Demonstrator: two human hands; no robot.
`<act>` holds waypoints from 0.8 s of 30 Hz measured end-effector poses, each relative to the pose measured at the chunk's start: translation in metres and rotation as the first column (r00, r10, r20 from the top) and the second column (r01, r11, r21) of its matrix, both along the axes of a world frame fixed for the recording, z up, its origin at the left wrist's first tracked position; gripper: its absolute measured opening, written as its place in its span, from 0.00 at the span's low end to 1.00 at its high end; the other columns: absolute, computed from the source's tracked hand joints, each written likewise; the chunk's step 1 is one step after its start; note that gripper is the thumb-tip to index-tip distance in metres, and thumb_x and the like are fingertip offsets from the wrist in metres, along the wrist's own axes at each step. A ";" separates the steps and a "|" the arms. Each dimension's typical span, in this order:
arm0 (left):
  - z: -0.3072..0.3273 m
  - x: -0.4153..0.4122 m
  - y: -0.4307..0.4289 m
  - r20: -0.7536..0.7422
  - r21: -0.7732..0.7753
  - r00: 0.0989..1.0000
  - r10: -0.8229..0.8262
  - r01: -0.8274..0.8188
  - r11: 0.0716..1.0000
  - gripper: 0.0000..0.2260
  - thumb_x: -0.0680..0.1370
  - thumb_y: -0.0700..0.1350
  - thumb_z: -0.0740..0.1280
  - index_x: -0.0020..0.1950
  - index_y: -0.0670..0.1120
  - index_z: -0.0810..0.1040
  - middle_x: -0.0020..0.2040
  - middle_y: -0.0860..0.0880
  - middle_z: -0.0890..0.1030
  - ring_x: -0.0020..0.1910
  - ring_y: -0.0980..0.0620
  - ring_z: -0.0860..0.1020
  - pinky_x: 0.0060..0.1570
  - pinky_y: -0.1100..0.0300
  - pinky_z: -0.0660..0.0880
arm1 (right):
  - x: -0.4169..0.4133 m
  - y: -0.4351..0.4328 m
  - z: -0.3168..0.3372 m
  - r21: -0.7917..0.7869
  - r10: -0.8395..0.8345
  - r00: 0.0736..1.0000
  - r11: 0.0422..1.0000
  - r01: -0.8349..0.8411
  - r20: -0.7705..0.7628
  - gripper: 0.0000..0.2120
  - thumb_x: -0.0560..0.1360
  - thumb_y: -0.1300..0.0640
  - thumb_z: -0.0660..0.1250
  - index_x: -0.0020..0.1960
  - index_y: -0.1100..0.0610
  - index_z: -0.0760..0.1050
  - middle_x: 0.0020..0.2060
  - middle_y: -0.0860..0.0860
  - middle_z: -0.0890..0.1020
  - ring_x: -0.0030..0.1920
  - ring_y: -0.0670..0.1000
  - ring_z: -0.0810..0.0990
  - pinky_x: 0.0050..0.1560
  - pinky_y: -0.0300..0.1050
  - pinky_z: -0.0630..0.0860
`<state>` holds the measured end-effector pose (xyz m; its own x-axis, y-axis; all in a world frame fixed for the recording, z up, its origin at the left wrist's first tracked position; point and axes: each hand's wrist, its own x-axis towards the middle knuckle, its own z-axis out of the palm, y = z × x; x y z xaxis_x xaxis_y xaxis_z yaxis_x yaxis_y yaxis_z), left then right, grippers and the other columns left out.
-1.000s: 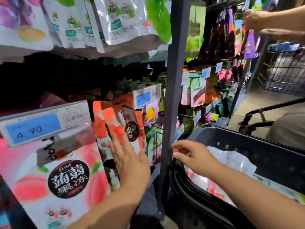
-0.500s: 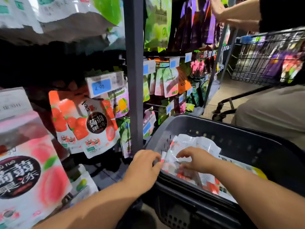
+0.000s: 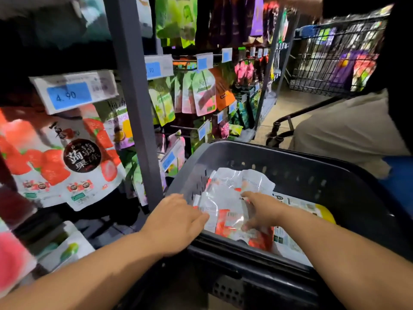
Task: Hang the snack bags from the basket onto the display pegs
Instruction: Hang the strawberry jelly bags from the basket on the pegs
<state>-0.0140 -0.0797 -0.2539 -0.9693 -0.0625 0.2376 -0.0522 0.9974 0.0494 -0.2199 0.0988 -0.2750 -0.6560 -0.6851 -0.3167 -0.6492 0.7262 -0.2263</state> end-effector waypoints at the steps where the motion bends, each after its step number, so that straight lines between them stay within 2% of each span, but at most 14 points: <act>1: -0.001 -0.002 -0.002 -0.019 -0.028 1.000 -0.011 0.011 1.000 0.25 0.81 0.59 0.43 0.31 0.47 0.64 0.25 0.50 0.61 0.30 0.50 0.59 0.44 0.56 0.62 | -0.003 -0.001 0.000 -0.002 -0.014 1.000 1.000 0.014 -0.003 0.37 0.63 0.43 0.81 0.66 0.48 0.69 0.60 0.47 0.76 0.61 0.55 0.76 0.60 0.49 0.73; 2: -0.002 -0.003 -0.004 -0.045 -0.055 0.999 -0.025 0.022 0.998 0.25 0.82 0.58 0.44 0.30 0.47 0.64 0.25 0.50 0.60 0.29 0.50 0.59 0.42 0.57 0.58 | -0.005 -0.001 0.000 0.006 -0.019 1.000 1.000 0.019 -0.012 0.28 0.63 0.42 0.81 0.55 0.47 0.71 0.51 0.45 0.77 0.55 0.54 0.76 0.54 0.48 0.73; 3: -0.003 -0.003 -0.005 -0.068 -0.075 0.997 -0.037 0.032 0.997 0.25 0.82 0.57 0.46 0.29 0.47 0.63 0.24 0.50 0.59 0.28 0.50 0.58 0.41 0.58 0.56 | -0.006 -0.002 0.000 0.018 -0.033 0.999 0.999 0.033 -0.012 0.25 0.63 0.42 0.81 0.46 0.46 0.68 0.44 0.43 0.75 0.51 0.53 0.75 0.48 0.47 0.71; 4: -0.003 -0.003 -0.006 -0.081 -0.089 0.996 -0.045 0.038 0.995 0.24 0.82 0.56 0.48 0.28 0.47 0.63 0.24 0.50 0.59 0.28 0.50 0.59 0.40 0.58 0.55 | -0.006 -0.003 0.000 0.029 -0.054 0.998 0.998 0.054 -0.016 0.25 0.63 0.41 0.80 0.42 0.47 0.65 0.42 0.43 0.74 0.48 0.52 0.74 0.45 0.47 0.68; 5: -0.003 -0.003 -0.007 -0.088 -0.095 0.995 -0.051 0.042 0.995 0.24 0.82 0.56 0.48 0.28 0.47 0.62 0.24 0.50 0.59 0.28 0.50 0.59 0.39 0.58 0.56 | -0.006 -0.004 0.001 0.027 -0.074 0.997 0.997 0.074 -0.025 0.25 0.64 0.40 0.79 0.43 0.48 0.65 0.43 0.45 0.75 0.48 0.53 0.74 0.44 0.46 0.67; 7: -0.005 -0.005 -0.010 -0.094 -0.082 0.993 -0.070 0.062 0.995 0.25 0.81 0.56 0.47 0.28 0.46 0.63 0.24 0.49 0.60 0.28 0.49 0.60 0.39 0.57 0.58 | -0.008 -0.007 0.002 0.005 -0.130 0.990 0.991 0.130 -0.054 0.26 0.66 0.37 0.76 0.52 0.51 0.70 0.52 0.49 0.78 0.52 0.55 0.76 0.46 0.46 0.68; 9: -0.006 -0.006 -0.012 -0.068 -0.050 0.995 -0.075 0.072 0.996 0.27 0.81 0.57 0.44 0.29 0.46 0.68 0.24 0.49 0.62 0.29 0.48 0.61 0.42 0.55 0.64 | -0.014 -0.008 0.000 -0.059 -0.267 0.963 0.963 0.264 -0.043 0.31 0.69 0.37 0.74 0.63 0.56 0.72 0.59 0.51 0.79 0.59 0.57 0.77 0.50 0.46 0.70; 10: -0.007 -0.007 -0.013 -0.058 -0.038 0.995 -0.075 0.073 0.997 0.27 0.80 0.58 0.44 0.30 0.46 0.70 0.25 0.49 0.64 0.30 0.48 0.62 0.45 0.55 0.67 | -0.016 -0.007 0.000 -0.102 -0.341 0.940 0.936 0.338 -0.020 0.31 0.71 0.38 0.73 0.64 0.57 0.72 0.60 0.53 0.79 0.60 0.57 0.77 0.52 0.46 0.71; 13: -0.009 -0.008 -0.013 -0.084 -0.017 0.994 -0.076 0.075 0.997 0.26 0.80 0.57 0.45 0.30 0.47 0.70 0.25 0.51 0.67 0.30 0.49 0.62 0.46 0.53 0.69 | -0.024 -0.003 -0.001 -0.176 -0.497 0.867 0.852 0.493 0.022 0.27 0.76 0.41 0.69 0.64 0.62 0.73 0.60 0.58 0.79 0.61 0.59 0.78 0.54 0.47 0.73; 15: -0.010 -0.008 -0.013 -0.106 -0.017 0.992 -0.074 0.072 0.997 0.24 0.80 0.57 0.46 0.27 0.49 0.62 0.24 0.50 0.64 0.29 0.51 0.60 0.44 0.54 0.67 | -0.025 0.000 0.000 -0.182 -0.547 0.837 0.821 0.541 0.023 0.27 0.78 0.42 0.65 0.64 0.63 0.73 0.59 0.59 0.79 0.60 0.60 0.78 0.52 0.47 0.73; 17: -0.010 -0.008 -0.013 -0.144 -0.011 0.985 -0.090 0.089 0.996 0.22 0.80 0.57 0.47 0.27 0.52 0.55 0.24 0.50 0.59 0.29 0.52 0.58 0.43 0.55 0.63 | -0.027 0.000 -0.004 -0.240 -0.611 0.788 0.757 0.608 0.070 0.26 0.78 0.43 0.66 0.63 0.65 0.73 0.57 0.60 0.79 0.58 0.61 0.79 0.49 0.47 0.72; 20: -0.009 -0.006 -0.010 -0.174 0.004 0.978 -0.114 0.117 0.993 0.21 0.80 0.56 0.48 0.27 0.52 0.54 0.23 0.51 0.58 0.28 0.52 0.59 0.45 0.55 0.67 | -0.022 -0.002 -0.009 -0.337 -0.641 0.743 0.668 0.663 0.193 0.20 0.77 0.47 0.68 0.58 0.59 0.64 0.52 0.59 0.77 0.52 0.60 0.77 0.49 0.50 0.72; 22: -0.009 -0.006 -0.010 -0.184 -0.003 0.975 -0.125 0.127 0.992 0.22 0.81 0.55 0.49 0.28 0.50 0.58 0.23 0.51 0.58 0.28 0.50 0.60 0.48 0.55 0.69 | -0.017 -0.005 -0.011 -0.353 -0.592 0.777 0.695 0.626 0.213 0.14 0.79 0.51 0.65 0.55 0.55 0.62 0.49 0.58 0.76 0.48 0.59 0.74 0.49 0.51 0.71; 24: -0.010 -0.006 -0.011 -0.158 -0.016 0.979 -0.126 0.125 0.992 0.23 0.81 0.56 0.48 0.28 0.48 0.64 0.23 0.51 0.59 0.28 0.50 0.62 0.50 0.58 0.66 | -0.011 -0.007 -0.012 -0.334 -0.528 0.830 0.761 0.556 0.178 0.09 0.80 0.53 0.63 0.56 0.53 0.65 0.51 0.60 0.78 0.46 0.58 0.74 0.46 0.48 0.71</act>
<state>-0.0197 -0.0907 -0.2638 -0.9196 0.0588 0.3885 0.0811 0.9959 0.0411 -0.2314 0.0918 -0.2870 -0.9384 -0.2941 -0.1814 -0.1443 0.8107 -0.5674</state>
